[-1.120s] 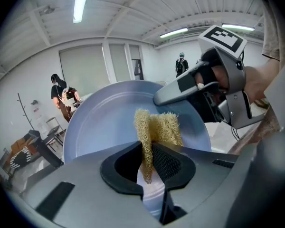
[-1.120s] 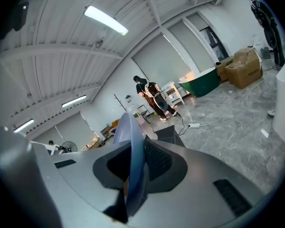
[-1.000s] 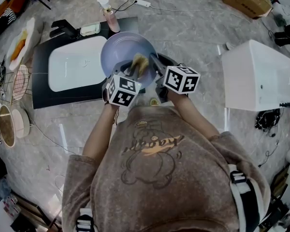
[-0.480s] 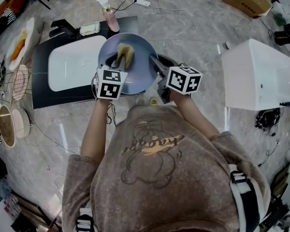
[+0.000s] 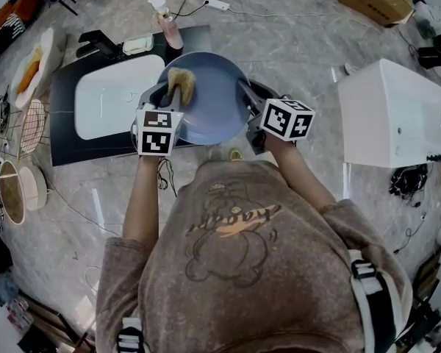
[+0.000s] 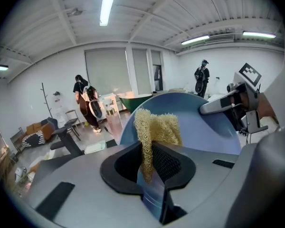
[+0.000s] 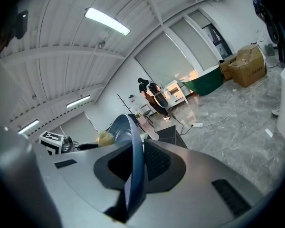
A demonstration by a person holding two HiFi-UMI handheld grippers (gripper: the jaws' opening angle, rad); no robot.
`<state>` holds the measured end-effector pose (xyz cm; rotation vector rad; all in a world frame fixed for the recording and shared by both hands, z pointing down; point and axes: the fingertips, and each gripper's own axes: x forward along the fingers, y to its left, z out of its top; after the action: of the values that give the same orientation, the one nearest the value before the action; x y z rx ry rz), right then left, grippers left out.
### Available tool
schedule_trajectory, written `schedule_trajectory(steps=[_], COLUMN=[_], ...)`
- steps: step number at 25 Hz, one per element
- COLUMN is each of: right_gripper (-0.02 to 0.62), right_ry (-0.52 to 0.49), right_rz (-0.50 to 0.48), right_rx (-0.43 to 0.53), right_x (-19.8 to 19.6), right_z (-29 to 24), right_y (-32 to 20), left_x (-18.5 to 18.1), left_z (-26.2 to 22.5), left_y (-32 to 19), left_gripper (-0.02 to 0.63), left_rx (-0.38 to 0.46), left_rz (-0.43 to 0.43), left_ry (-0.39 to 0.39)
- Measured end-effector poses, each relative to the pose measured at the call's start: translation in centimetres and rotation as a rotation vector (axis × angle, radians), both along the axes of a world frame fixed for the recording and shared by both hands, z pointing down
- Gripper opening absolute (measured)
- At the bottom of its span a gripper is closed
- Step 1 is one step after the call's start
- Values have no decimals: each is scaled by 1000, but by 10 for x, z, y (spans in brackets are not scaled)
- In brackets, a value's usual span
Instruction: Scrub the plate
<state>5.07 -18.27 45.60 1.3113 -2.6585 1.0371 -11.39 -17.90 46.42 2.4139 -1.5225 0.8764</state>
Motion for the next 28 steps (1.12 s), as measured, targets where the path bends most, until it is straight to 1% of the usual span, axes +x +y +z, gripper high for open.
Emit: schedule_trajectory(steps=[4,7,9,13,19,24,28], right_gripper=[35,34,34,32,32,31,33], right_ry=[10,24,12,3,65,39,74], right_rz=[3,8,14,23,17,18,11], right_rx=[5,-17,-55,-132,-239,-341,-372], right_x=[1,-1,-3,-8,-17,-27,-35], right_z=[-1,6,16,44,100,139,159], right_y=[-2,-5,-8,-17,-35,-49,-57], left_x=[3,2,-3,-16,-38,-58,-71], left_z=[-20,-31,-35,-35,-34,-29,-26], left_y=[5,7,9,16,26,35,42], left_gripper=[64,64,64,64,64,64,64], left_rx=[38,49,52,53,38,25,17], left_rz=[5,-9,-28,-73,-146,-207,-248], left_ry=[28,93,121,129,156,153,159])
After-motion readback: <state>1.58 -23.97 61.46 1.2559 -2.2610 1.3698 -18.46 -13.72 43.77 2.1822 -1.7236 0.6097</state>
